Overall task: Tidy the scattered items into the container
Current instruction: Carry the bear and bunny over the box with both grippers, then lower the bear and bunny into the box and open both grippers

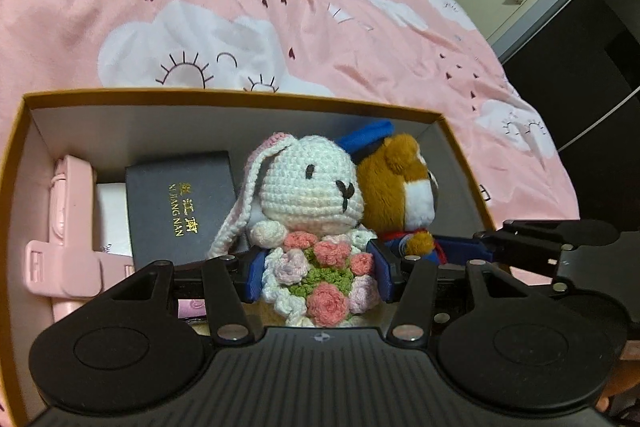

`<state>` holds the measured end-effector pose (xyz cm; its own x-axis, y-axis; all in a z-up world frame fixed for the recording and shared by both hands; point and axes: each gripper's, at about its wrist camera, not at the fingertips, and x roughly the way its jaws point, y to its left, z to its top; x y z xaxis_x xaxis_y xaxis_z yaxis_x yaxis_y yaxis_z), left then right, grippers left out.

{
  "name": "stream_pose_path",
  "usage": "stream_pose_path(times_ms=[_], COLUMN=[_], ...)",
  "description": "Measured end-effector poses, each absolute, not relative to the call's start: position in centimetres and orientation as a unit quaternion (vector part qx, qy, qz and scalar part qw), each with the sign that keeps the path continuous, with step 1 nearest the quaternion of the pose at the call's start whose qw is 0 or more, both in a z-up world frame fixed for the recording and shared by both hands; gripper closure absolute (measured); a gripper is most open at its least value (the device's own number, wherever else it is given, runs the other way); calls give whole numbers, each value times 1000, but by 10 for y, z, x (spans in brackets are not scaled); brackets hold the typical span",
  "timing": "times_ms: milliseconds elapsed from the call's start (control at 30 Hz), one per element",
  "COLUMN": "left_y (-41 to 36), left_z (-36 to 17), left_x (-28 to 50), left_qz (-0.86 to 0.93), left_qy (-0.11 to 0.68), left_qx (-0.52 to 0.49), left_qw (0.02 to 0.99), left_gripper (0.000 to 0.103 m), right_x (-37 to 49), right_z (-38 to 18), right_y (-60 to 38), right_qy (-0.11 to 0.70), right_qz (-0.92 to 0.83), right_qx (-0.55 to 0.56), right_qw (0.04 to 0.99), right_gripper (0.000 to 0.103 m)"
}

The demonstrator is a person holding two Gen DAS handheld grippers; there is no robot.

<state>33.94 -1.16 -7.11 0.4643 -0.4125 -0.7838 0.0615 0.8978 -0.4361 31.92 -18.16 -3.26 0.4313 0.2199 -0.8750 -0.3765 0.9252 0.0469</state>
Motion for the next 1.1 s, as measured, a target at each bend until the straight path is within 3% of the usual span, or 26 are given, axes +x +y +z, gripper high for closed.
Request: stream_pose_path(times_ms=[433, 800, 833, 933, 1100], left_y=[-15, -13, -14, -16, -18], left_z=[-87, -84, -83, -80, -74], left_x=[348, 345, 345, 344, 343], left_qz=[-126, -131, -133, -135, -136], left_qy=[517, 518, 517, 511, 501], left_qx=[-178, -174, -172, -167, -160], left_qw=[827, 827, 828, 832, 840], left_gripper=[39, 35, 33, 30, 30], right_x=[335, 330, 328, 323, 324], right_z=[-46, -48, -47, -44, -42], right_y=[-161, -163, -163, -162, -170], right_qy=[515, 515, 514, 501, 498], right_qz=[192, 216, 219, 214, 216], right_qx=[-168, -180, -184, -209, -206], right_qw=[818, 809, 809, 812, 814], right_gripper=[62, 56, 53, 30, 32])
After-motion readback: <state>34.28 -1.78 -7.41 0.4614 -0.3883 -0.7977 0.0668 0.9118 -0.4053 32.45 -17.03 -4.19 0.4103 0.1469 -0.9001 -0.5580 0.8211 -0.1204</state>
